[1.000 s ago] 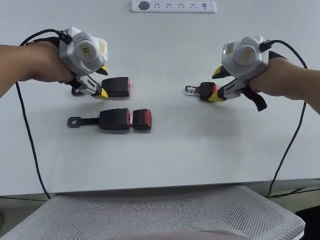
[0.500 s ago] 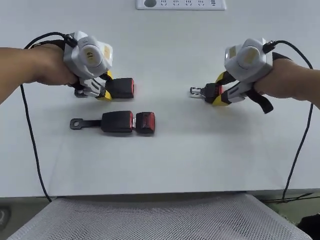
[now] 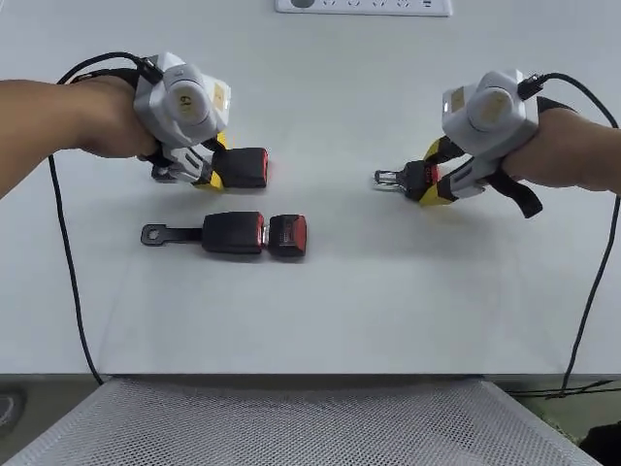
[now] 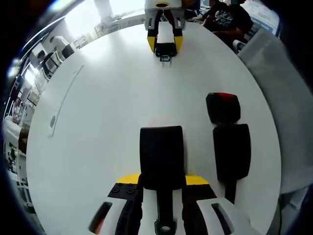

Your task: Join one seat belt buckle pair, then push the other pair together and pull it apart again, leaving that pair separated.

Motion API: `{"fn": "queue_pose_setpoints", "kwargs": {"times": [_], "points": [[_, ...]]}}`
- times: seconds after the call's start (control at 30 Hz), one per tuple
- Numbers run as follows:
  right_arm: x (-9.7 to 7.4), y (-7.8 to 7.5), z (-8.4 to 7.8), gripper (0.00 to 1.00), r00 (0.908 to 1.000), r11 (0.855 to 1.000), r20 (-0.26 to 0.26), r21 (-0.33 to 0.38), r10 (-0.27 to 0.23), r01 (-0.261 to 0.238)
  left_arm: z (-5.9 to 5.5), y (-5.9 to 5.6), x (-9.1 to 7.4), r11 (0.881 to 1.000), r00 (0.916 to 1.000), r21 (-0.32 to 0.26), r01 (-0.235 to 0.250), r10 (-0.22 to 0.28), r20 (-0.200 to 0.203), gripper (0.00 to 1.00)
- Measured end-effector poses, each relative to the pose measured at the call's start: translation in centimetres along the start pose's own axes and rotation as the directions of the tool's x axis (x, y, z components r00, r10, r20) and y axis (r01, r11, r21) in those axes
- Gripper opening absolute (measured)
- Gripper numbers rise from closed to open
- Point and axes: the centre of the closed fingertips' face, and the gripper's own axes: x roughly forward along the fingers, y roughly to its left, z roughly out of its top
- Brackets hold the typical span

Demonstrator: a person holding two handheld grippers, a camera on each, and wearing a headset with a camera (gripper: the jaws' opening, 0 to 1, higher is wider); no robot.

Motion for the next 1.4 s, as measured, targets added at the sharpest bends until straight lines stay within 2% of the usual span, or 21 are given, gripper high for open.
{"fn": "queue_pose_setpoints", "kwargs": {"times": [0.13, 0.37, 0.53, 0.8, 0.97, 1.17, 1.4], "points": [[0.2, 0.0, 0.5, 0.35, 0.9999, 1.000, -0.003, 0.003, -0.013, 0.013, -0.2, 0.3, 0.2, 1.000, 1.0000, 0.001, -0.001, 0.001, 0.005, 0.31], [1.5, 0.0, 3.3, 0.35, 0.9998, 0.999, -0.004, -0.041, -0.018, 0.017, -0.3, 0.5, 0.4, 1.000, 0.9999, -0.007, -0.005, 0.005, 0.012, 0.31], [2.9, -0.1, 6.3, 0.35, 0.9992, 0.999, 0.039, -0.042, -0.011, 0.012, -0.4, 0.5, 0.5, 1.000, 1.0000, -0.009, -0.004, 0.004, 0.009, 0.31], [4.4, 0.4, 9.8, 0.35, 0.9962, 0.999, 0.088, -0.034, 0.000, 0.003, -0.4, 0.4, 0.5, 1.000, 0.9999, -0.005, -0.001, 0.001, 0.011, 0.31], [5.0, 0.5, 11.3, 0.35, 0.9951, 1.000, 0.099, -0.028, 0.001, 0.001, -0.8, 0.7, 0.7, 1.000, 0.9999, -0.003, 0.001, 0.000, 0.014, 0.31], [5.6, 0.5, 13.0, 0.35, 0.9940, 1.000, 0.109, -0.030, 0.002, 0.001, -0.5, 0.3, 0.5, 1.000, 0.9999, -0.001, 0.002, -0.002, 0.016, 0.31], [6.1, 0.4, 14.0, 0.35, 0.9930, 1.000, 0.118, -0.025, 0.008, -0.005, -0.6, 0.4, 0.6, 1.000, 1.0000, 0.011, -0.004, 0.003, 0.006, 0.31]]}}
